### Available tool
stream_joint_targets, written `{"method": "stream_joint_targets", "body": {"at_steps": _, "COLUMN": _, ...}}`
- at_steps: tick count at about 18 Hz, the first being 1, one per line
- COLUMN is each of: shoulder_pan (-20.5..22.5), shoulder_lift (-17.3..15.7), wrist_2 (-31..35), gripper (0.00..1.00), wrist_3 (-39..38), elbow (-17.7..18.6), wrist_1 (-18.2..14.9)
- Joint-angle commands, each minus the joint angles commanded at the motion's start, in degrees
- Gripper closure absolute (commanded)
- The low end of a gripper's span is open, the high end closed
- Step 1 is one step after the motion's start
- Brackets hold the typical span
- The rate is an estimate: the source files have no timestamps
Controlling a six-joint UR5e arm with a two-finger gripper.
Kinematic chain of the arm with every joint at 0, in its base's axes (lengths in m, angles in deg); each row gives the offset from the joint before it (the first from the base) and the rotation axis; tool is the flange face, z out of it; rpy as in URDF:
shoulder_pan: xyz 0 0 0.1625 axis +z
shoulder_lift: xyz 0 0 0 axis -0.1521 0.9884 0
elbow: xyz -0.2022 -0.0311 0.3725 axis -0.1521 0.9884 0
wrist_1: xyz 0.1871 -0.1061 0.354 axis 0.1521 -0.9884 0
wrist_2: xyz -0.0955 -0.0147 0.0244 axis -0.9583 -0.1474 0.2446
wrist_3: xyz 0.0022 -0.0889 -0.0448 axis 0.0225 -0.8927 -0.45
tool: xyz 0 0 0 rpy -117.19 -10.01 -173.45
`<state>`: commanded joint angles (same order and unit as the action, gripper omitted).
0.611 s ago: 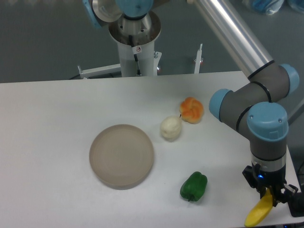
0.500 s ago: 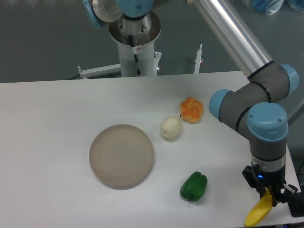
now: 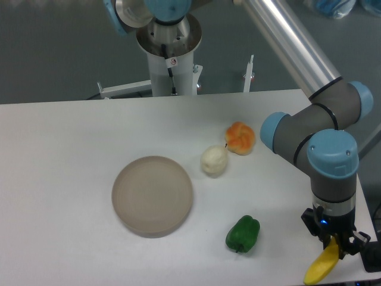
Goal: Place bananas on a plate
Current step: 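Hold the yellow banana in the gripper beside the green pepper, then lift the banana and carry it over the grey plate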
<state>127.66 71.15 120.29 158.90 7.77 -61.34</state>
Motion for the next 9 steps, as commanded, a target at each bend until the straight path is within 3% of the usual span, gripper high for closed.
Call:
{"method": "stream_joint_targets", "body": {"at_steps": 4, "shoulder_pan": 0.0, "shoulder_lift": -8.1, "wrist_2": -0.2, "gripper": 0.92, "wrist_3": -5.6, "elbow": 10.0, "wrist_1": -0.7}}
{"method": "stream_joint_targets", "body": {"at_steps": 9, "shoulder_pan": -1.3, "shoulder_lift": -15.5, "wrist_2": -0.7, "gripper": 0.92, "wrist_3": -9.6, "elbow": 18.9, "wrist_1": -4.0}}
